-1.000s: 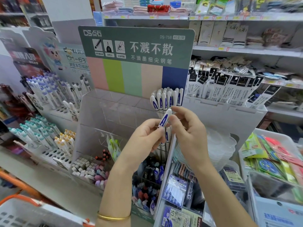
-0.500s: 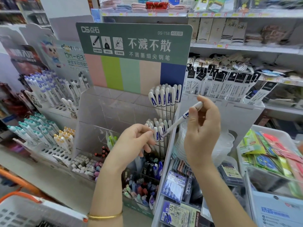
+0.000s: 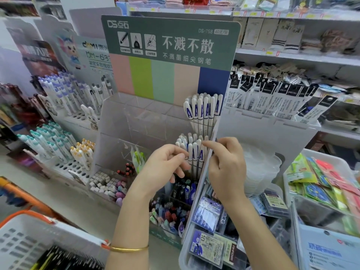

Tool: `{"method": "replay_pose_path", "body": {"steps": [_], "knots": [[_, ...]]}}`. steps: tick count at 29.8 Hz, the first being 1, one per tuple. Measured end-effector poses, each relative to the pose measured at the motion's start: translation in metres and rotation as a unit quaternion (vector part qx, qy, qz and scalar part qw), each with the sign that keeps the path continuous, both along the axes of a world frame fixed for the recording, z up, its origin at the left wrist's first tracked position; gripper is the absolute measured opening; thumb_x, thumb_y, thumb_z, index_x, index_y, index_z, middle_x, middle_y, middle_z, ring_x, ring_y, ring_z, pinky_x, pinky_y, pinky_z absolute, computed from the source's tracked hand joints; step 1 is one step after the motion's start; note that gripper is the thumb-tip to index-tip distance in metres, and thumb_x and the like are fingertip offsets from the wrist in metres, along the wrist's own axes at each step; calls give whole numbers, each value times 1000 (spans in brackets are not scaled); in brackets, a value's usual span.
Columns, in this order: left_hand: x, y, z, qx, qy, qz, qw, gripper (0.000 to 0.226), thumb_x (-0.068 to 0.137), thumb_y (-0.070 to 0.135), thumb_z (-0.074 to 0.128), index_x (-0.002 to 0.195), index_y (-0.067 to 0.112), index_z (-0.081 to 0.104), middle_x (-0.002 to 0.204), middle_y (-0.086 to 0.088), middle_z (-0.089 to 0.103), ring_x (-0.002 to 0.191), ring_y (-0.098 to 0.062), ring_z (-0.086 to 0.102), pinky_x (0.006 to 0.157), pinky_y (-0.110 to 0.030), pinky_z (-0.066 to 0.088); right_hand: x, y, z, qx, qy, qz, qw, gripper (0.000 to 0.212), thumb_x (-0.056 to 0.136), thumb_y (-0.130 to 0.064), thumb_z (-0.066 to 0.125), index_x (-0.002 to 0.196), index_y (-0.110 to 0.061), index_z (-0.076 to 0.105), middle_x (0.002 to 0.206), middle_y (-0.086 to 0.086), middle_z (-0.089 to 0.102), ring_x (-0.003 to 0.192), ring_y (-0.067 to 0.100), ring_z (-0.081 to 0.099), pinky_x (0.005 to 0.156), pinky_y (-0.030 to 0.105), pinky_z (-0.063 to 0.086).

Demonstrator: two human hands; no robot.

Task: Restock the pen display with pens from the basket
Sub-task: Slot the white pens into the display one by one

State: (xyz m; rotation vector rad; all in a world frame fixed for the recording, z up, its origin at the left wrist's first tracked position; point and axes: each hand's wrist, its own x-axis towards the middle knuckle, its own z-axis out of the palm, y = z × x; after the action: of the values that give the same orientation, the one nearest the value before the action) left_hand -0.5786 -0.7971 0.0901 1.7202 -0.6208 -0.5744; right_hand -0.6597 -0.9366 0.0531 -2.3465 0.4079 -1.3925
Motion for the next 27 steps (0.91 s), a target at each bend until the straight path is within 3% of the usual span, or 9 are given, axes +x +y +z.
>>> {"method": "replay_pose_path", "body": {"steps": [3, 7, 10, 13, 17, 20, 23, 27], "knots": [[-2, 5, -7, -2, 5, 15, 1000, 17, 100, 8, 47, 103, 15, 62, 77, 0, 70, 58, -7, 59, 47, -20, 44, -2, 5, 7, 31, -18, 17, 999, 41, 80, 4, 47, 113, -10, 67, 92, 1, 49, 82, 18, 50, 64, 28, 44], [-5, 22, -21, -10, 34, 56, 998, 17, 100, 9, 46, 104, 13, 62, 76, 1, 69, 57, -7, 58, 47, -19, 42, 0, 30, 10, 46, -19, 82, 995, 34, 81, 5, 48, 107, -7, 66, 97, 1, 51, 86, 18, 52, 69, 28, 45], [-11, 47, -42, -16, 65, 110, 992, 16, 100, 9, 46, 102, 11, 61, 72, 3, 67, 55, -8, 56, 46, -20, 40, 7, 63, -1, 42, 14, 156, 987, 31, 82, -2, 45, 104, -5, 66, 98, 1, 50, 86, 15, 50, 70, 21, 41], [-20, 82, -77, -25, 126, 182, 975, 18, 100, 6, 45, 91, 13, 59, 58, 9, 61, 48, -6, 52, 43, -18, 37, 15, 109, -27, 55, 89, 265, 959, 30, 82, -7, 44, 103, -6, 66, 97, 7, 55, 86, 13, 50, 67, 25, 42], [-40, 133, -128, 9, 239, 305, 922, 26, 92, 10, 45, 67, 15, 47, 47, 7, 46, 42, -7, 41, 43, -20, 32, 20, 175, -76, 104, 226, 388, 888, 29, 77, 1, 52, 100, -10, 66, 94, 0, 55, 85, 6, 49, 69, 23, 40], [-64, 174, -167, 32, 299, 396, 868, 33, 93, -1, 31, 63, 10, 39, 38, 5, 39, 31, -8, 36, 35, -17, 28, 21, 218, -112, 152, 343, 442, 814, 31, 80, 4, 53, 103, -12, 68, 96, -2, 59, 90, 8, 53, 77, 19, 40], [-91, 220, -220, 184, 300, 454, 818, 25, 91, -1, 38, 70, 7, 50, 59, -6, 52, 47, -16, 48, 43, -23, 35, 20, 251, -140, 210, 439, 469, 737, 26, 85, 2, 53, 102, -11, 68, 95, -2, 64, 90, 12, 57, 77, 21, 42], [-129, 267, -271, 377, 326, 496, 711, 18, 92, 13, 53, 79, 1, 54, 74, -12, 58, 55, -19, 46, 43, -27, 31, 21, 276, -169, 313, 508, 451, 663, 21, 89, -3, 52, 102, -12, 67, 95, 2, 67, 77, 10, 58, 68, 22, 46]]}}
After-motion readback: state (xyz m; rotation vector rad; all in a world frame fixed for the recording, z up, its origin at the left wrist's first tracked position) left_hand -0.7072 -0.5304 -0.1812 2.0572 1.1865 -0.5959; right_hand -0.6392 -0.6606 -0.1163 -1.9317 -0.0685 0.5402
